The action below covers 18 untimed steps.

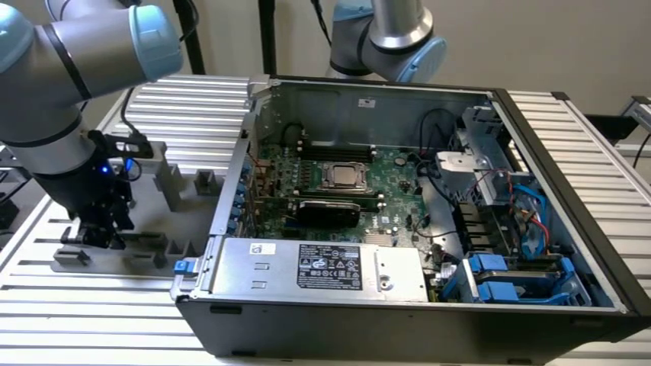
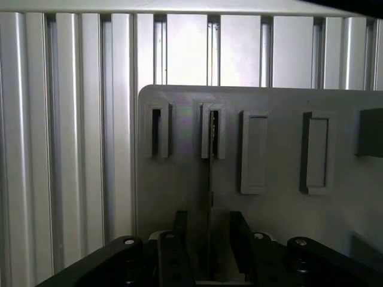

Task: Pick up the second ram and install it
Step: 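Pick up the second ram and move it above second insertion slot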

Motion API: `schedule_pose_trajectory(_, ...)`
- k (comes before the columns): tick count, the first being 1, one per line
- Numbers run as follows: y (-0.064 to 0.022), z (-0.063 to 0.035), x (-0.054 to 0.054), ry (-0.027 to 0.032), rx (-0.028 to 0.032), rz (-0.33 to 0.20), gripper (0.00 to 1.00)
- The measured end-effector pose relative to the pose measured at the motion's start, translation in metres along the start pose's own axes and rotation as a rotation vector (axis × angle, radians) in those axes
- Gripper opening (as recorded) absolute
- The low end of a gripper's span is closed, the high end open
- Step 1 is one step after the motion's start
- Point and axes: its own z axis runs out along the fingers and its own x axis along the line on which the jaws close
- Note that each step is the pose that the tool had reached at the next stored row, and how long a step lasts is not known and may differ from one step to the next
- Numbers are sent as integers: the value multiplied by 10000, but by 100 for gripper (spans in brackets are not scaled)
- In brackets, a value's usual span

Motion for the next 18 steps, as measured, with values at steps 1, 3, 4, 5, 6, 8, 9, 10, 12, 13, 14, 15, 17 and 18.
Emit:
schedule_pose_trajectory(1, -1, 1, 0, -25, -4, 0, 42)
schedule_pose_trajectory(3, -2, 2, 0, -49, -27, 1, 42)
schedule_pose_trajectory(4, -1, 2, 0, -49, -49, 2, 42)
schedule_pose_trajectory(5, -2, 4, 1, -49, -73, 2, 42)
schedule_pose_trajectory(6, -2, 5, 1, -48, -95, 3, 42)
schedule_pose_trajectory(8, -2, 8, 2, -47, -140, 4, 42)
schedule_pose_trajectory(9, -2, 9, 3, -47, -165, 5, 42)
schedule_pose_trajectory(10, -3, 9, 3, -46, -190, 6, 40)
schedule_pose_trajectory(12, -4, 10, 3, -46, -212, 7, 33)
schedule_pose_trajectory(13, -5, 11, 3, -47, -216, 6, 27)
schedule_pose_trajectory(14, -7, 12, 3, -49, -218, 6, 27)
schedule_pose_trajectory(15, -9, 11, 3, -48, -222, 6, 27)
schedule_pose_trajectory(17, -14, 11, 3, -48, -227, 6, 27)
schedule_pose_trajectory(18, -15, 11, 3, -48, -229, 7, 27)
